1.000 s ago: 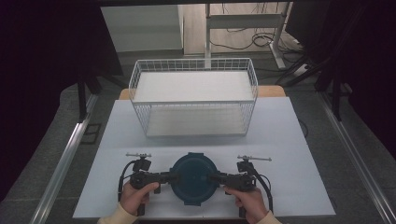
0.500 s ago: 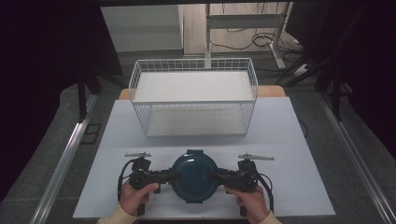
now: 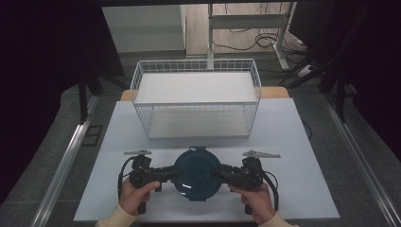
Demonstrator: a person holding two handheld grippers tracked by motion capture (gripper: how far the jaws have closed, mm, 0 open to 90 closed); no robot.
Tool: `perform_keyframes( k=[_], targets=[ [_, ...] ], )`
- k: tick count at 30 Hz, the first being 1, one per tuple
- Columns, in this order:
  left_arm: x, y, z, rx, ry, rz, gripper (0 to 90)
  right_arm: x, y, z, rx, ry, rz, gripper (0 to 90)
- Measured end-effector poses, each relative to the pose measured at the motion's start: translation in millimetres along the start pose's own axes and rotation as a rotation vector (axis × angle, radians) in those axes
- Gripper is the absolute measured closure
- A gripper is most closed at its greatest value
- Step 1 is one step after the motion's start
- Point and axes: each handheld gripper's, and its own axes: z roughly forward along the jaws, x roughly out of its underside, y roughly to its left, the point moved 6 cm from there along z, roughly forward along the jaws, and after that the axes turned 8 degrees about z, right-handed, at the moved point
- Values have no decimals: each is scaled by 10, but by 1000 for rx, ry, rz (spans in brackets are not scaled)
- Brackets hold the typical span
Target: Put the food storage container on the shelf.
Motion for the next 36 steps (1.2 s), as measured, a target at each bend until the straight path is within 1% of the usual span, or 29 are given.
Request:
perform_keyframes(
  k=[5, 6, 7, 9, 10, 11, 15, 16, 17, 18, 19, 21, 22, 23, 24, 25, 26, 31, 32, 33, 34, 35, 36],
  targets=[
    [-109, -35, -38, 1, -5, 28, 458, -85, 52, -29, -3, -9, -38, 432],
    [-109, -35, -38, 1, -5, 28, 458, -85, 52, -29, -3, -9, -38, 432],
    [-147, -42, -45, 1, -7, 35, 458, -129, 63, -38, -4, -9, -48, 432],
    [-191, -44, -59, 5, -11, 35, 459, -172, 79, -45, -4, -12, -54, 432],
    [-191, -44, -59, 5, -11, 35, 459, -172, 79, -45, -4, -12, -54, 432],
    [-240, -49, -84, 5, -19, 39, 460, -234, 108, -48, -4, -13, -62, 432],
    [-349, -75, -157, 2, -39, 52, 460, -347, 186, -57, -5, -20, -81, 432],
    [-349, -75, -157, 2, -39, 52, 460, -347, 186, -57, -5, -20, -81, 432],
    [-402, -86, -189, 4, -49, 58, 460, -416, 241, -67, -3, -23, -92, 433],
    [-402, -86, -189, 4, -49, 58, 460, -416, 241, -67, -3, -23, -92, 433],
    [-457, -100, -218, 6, -56, 58, 460, -480, 284, -78, -2, -25, -106, 432],
    [-521, -120, -247, 6, -65, 64, 460, -537, 321, -89, -2, -28, -116, 433],
    [-521, -120, -247, 6, -65, 64, 460, -537, 321, -89, -2, -28, -116, 433],
    [-566, -137, -266, 3, -69, 68, 460, -611, 364, -107, -3, -34, -123, 432],
    [-630, -160, -293, -1, -72, 81, 460, -635, 377, -114, -5, -35, -126, 432],
    [-630, -160, -293, -1, -72, 81, 460, -635, 377, -114, -5, -35, -126, 432],
    [-706, -190, -318, -5, -74, 90, 460, -709, 414, -138, -9, -43, -134, 433],
    [-889, -257, -365, -14, -84, 109, 460, -855, 479, -189, -15, -61, -147, 432],
    [-889, -257, -365, -14, -84, 109, 460, -855, 479, -189, -15, -61, -147, 432],
    [-954, -277, -384, -17, -85, 118, 459, -919, 509, -212, -16, -66, -152, 432],
    [-954, -277, -384, -17, -85, 118, 460, -919, 509, -212, -16, -66, -152, 432],
    [-991, -291, -393, -15, -88, 121, 459, -978, 535, -234, -13, -70, -164, 433],
    [-1041, -309, -409, -12, -89, 127, 459, -1000, 548, -244, -13, -72, -168, 432]
  ],
)
